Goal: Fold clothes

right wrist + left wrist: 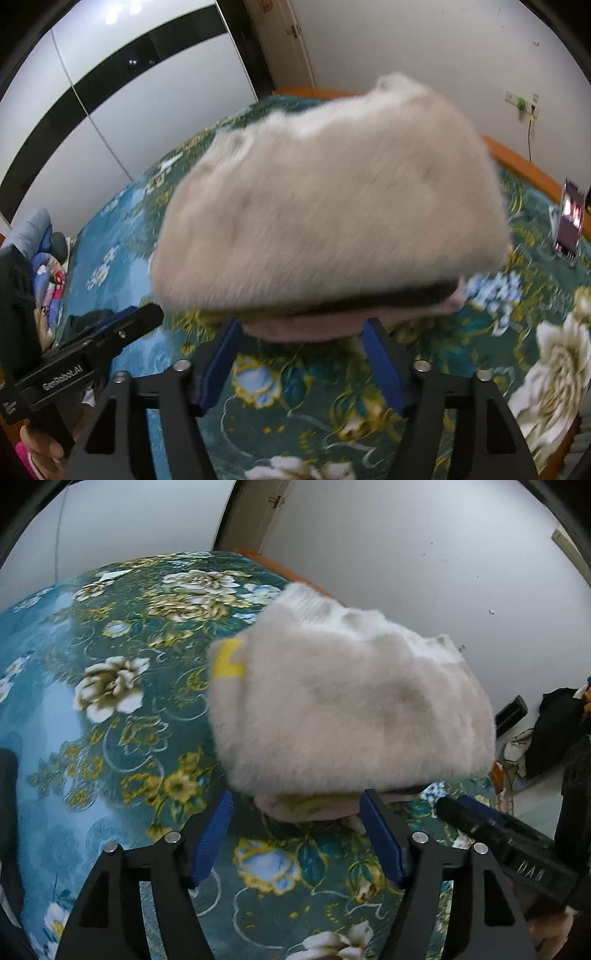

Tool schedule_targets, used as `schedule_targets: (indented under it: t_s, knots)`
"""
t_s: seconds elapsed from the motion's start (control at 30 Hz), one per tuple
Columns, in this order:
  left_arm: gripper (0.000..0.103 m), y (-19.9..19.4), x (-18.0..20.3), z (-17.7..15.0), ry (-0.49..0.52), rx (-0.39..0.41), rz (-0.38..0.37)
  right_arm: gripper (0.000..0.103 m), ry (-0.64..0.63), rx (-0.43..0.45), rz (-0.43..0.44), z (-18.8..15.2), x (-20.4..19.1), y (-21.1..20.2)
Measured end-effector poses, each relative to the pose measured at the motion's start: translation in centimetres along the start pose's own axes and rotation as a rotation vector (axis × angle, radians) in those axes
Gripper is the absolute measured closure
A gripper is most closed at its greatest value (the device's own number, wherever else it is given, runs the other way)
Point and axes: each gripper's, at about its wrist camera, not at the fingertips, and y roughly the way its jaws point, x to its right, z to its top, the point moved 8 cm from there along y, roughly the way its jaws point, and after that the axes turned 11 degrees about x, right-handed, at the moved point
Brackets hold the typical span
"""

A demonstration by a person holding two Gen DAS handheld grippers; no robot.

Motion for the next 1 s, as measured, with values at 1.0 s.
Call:
schedule_targets:
  t_s: [1.0]
  knots:
    - [0.020, -0.3, -4.4, -2.6, 0.050, -0.021, 0.118, 0.000, -0.064, 0.004, -0.045, -3.7, -4.3, 2.1]
